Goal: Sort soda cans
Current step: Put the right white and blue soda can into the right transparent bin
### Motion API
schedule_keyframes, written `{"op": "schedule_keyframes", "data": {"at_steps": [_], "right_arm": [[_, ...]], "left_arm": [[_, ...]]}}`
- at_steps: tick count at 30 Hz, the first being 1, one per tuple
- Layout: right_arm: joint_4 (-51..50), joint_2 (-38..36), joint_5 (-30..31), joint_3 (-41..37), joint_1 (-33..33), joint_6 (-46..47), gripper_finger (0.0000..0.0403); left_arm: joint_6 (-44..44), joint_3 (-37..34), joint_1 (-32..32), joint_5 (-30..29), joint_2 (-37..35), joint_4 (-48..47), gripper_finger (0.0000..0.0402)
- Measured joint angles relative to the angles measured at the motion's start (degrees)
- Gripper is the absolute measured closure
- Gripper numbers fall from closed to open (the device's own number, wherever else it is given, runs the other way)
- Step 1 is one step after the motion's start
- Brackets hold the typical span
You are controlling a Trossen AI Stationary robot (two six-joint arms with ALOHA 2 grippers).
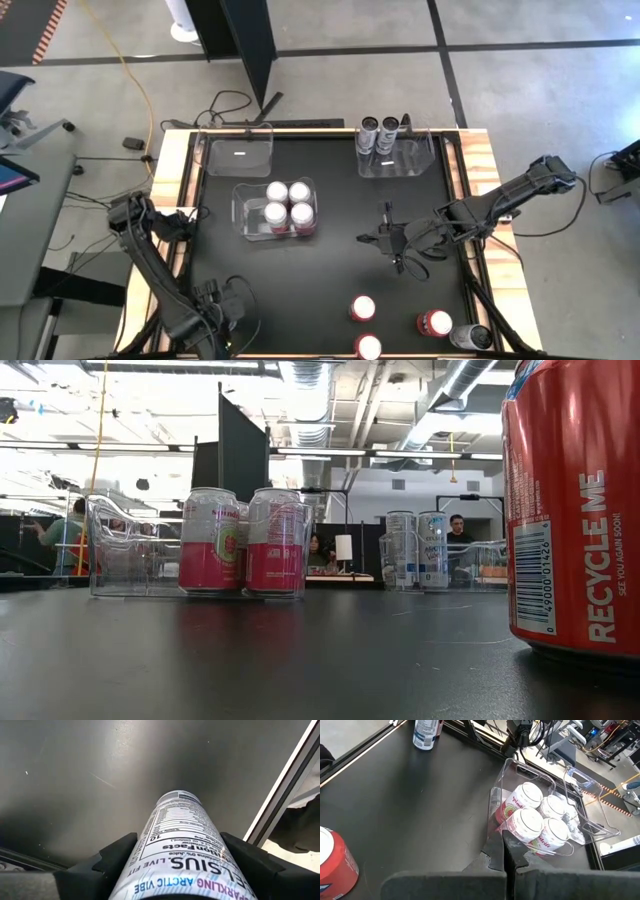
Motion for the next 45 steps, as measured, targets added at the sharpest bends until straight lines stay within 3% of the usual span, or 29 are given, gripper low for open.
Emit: {"op": "schedule_keyframes", "data": {"at_steps": [23,29,39,45], "right_arm": [[-0.6,-7.8,2.1,0.0,4.1,-0.2,0.0403],[-0.8,-9.3,6.5,0.0,5.7,-0.7,0.0403],[-0.8,-10.8,8.1,0.0,5.7,-0.6,0.0403],[-0.5,-10.9,14.8,0.0,5.6,-1.7,0.0403]], "left_arm": [[14.5,0.6,8.1,-2.0,-5.6,-2.3,0.0147],[21.6,1.0,12.9,-3.7,-9.1,-2.7,0.0147],[45.5,18.3,26.6,-13.9,-10.2,-10.0,0.0147],[62.8,26.6,40.2,-17.3,-10.1,-9.6,0.0147]]}}
